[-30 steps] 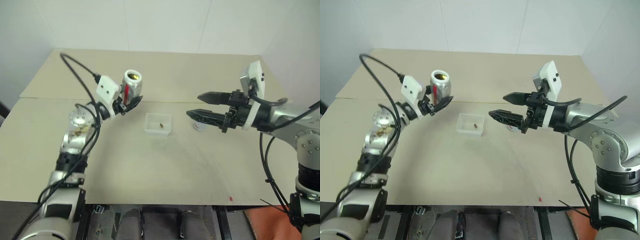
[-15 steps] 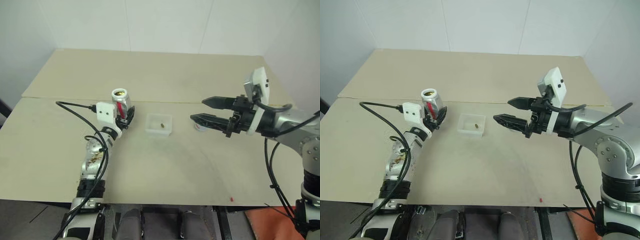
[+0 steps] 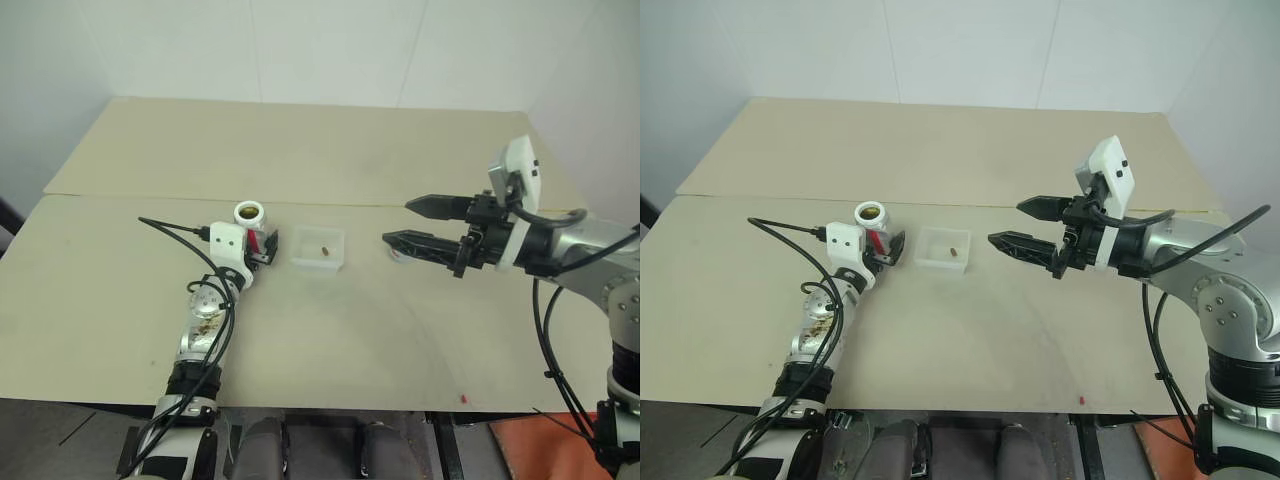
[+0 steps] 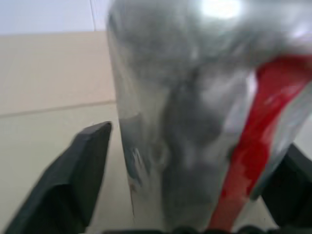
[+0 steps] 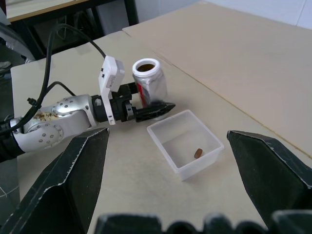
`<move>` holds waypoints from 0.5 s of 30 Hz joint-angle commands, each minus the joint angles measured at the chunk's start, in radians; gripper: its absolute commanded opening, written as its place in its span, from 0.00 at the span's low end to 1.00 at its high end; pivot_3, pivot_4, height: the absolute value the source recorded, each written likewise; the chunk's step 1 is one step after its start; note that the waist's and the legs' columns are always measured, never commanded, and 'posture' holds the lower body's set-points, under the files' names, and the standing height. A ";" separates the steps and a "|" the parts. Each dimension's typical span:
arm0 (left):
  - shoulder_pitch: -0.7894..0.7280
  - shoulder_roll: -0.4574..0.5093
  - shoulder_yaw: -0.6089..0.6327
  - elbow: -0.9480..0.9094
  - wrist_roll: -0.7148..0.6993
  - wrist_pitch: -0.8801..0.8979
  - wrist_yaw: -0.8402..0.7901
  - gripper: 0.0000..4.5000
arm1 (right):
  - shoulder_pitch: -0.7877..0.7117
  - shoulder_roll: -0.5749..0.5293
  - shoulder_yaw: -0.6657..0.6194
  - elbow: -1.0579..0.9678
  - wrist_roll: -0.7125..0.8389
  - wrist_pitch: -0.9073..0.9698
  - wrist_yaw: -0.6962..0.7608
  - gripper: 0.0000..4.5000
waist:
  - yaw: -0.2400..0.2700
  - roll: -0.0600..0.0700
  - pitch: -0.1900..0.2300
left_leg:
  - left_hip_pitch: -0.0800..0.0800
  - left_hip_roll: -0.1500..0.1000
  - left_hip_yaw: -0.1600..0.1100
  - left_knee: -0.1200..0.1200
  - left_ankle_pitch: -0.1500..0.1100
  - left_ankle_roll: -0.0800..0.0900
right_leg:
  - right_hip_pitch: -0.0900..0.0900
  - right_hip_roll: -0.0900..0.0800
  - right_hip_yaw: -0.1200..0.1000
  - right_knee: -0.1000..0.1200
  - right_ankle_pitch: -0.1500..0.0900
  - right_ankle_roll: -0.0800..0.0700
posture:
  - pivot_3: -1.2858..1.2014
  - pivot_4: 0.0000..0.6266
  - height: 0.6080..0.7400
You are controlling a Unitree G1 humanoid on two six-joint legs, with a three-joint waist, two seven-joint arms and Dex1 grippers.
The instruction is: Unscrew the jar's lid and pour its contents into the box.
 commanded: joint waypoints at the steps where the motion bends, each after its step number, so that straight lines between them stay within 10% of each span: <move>1: 0.041 0.011 -0.011 -0.124 -0.006 0.048 -0.013 1.00 | 0.003 -0.012 -0.028 -0.031 0.004 -0.017 0.005 1.00 | 0.000 0.000 0.000 | 0.000 0.000 0.000 0.000 0.000 0.000 | 0.000 0.000 0.000 0.000 0.000 0.000 | 0.52 0.24 1.00; 7: 0.142 0.092 -0.012 -0.349 -0.043 0.215 -0.089 1.00 | 0.021 -0.011 -0.022 -0.041 -0.002 -0.024 0.008 1.00 | -0.001 0.000 0.000 | 0.001 0.001 0.000 -0.001 0.000 0.000 | 0.000 0.000 0.000 0.000 0.000 0.000 | 0.52 0.24 1.00; 15: 0.284 0.450 0.077 -0.611 -0.240 0.456 -0.448 1.00 | 0.052 -0.021 -0.025 -0.051 -0.009 -0.028 0.028 1.00 | -0.004 0.000 0.000 | 0.003 0.001 0.001 -0.003 0.000 0.000 | 0.000 0.000 0.002 0.000 0.000 0.000 | 0.52 0.24 1.00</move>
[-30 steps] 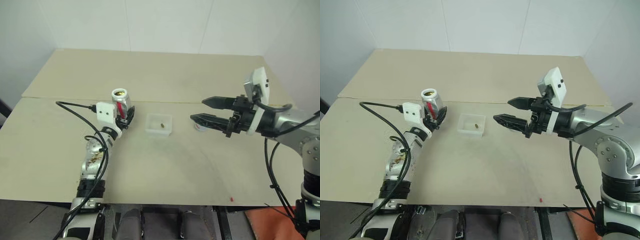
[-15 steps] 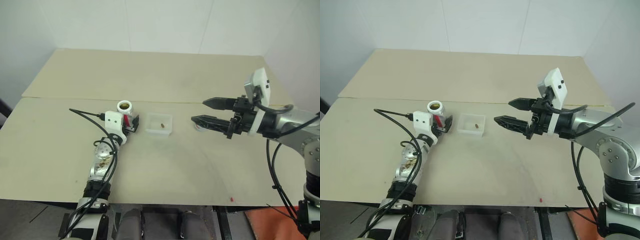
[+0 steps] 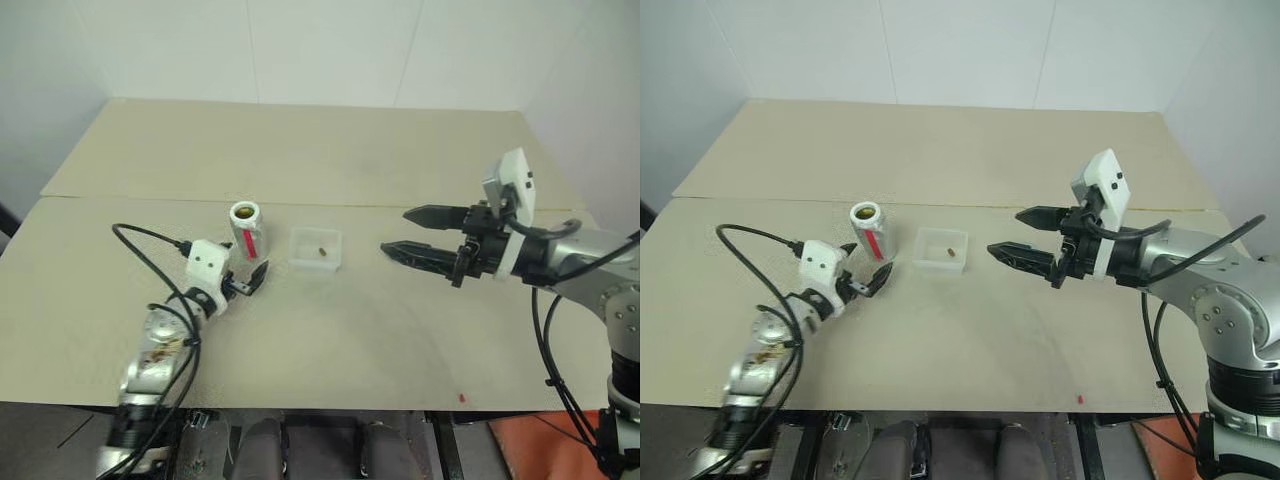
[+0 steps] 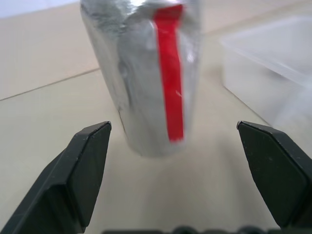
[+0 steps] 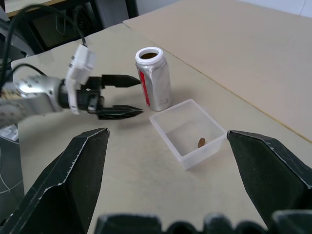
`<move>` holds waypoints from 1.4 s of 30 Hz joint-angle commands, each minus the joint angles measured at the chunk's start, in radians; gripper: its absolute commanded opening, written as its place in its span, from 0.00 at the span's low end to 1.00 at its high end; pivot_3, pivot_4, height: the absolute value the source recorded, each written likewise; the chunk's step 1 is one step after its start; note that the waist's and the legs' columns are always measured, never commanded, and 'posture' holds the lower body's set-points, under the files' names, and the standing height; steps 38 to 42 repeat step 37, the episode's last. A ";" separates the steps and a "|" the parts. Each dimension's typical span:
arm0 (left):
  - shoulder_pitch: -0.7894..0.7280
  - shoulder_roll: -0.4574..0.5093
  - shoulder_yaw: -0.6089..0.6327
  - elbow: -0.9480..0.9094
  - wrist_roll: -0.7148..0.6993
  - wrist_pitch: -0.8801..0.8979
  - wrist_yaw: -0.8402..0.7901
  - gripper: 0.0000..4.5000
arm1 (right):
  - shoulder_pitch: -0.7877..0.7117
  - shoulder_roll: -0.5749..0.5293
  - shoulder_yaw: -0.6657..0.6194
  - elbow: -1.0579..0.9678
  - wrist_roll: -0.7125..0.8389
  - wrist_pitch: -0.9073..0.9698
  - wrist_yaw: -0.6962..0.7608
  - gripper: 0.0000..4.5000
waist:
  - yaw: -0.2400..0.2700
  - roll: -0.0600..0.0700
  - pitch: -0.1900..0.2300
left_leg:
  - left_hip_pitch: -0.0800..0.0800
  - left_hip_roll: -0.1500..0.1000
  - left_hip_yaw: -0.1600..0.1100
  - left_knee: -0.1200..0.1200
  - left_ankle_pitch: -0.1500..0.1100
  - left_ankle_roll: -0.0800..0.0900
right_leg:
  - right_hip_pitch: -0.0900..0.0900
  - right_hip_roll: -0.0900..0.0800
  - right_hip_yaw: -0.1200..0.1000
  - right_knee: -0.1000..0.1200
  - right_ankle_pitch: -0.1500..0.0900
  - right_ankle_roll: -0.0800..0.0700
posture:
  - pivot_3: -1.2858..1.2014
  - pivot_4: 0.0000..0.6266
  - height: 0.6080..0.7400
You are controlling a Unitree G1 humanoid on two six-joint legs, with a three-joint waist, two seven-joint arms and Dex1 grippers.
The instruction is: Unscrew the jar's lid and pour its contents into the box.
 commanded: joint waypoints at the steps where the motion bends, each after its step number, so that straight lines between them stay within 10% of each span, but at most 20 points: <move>1: 0.031 0.159 0.094 -0.085 -0.143 0.043 -0.237 1.00 | 0.012 -0.023 -0.028 -0.028 -0.009 -0.031 0.021 1.00 | 0.000 0.000 0.000 | 0.000 0.000 0.000 0.000 0.000 0.000 | 0.000 0.000 0.000 0.000 0.000 0.000 | 0.52 0.24 1.00; 13: -0.207 0.573 0.247 0.237 -0.344 -0.029 -0.867 1.00 | 0.096 -0.170 -0.056 0.058 -0.115 -0.167 0.255 1.00 | 0.002 0.000 0.000 | 0.003 0.000 0.007 -0.004 0.000 0.000 | 0.001 0.000 0.000 -0.001 -0.001 -0.001 | 0.52 0.24 1.00; 42: -0.172 0.479 0.248 0.184 -0.344 -0.023 -0.835 1.00 | 0.130 -0.217 -0.050 0.077 -0.200 -0.226 0.342 1.00 | 0.000 0.000 0.000 | 0.003 0.001 0.012 -0.003 0.000 0.000 | 0.000 0.001 0.001 -0.001 -0.001 -0.001 | 0.52 0.24 1.00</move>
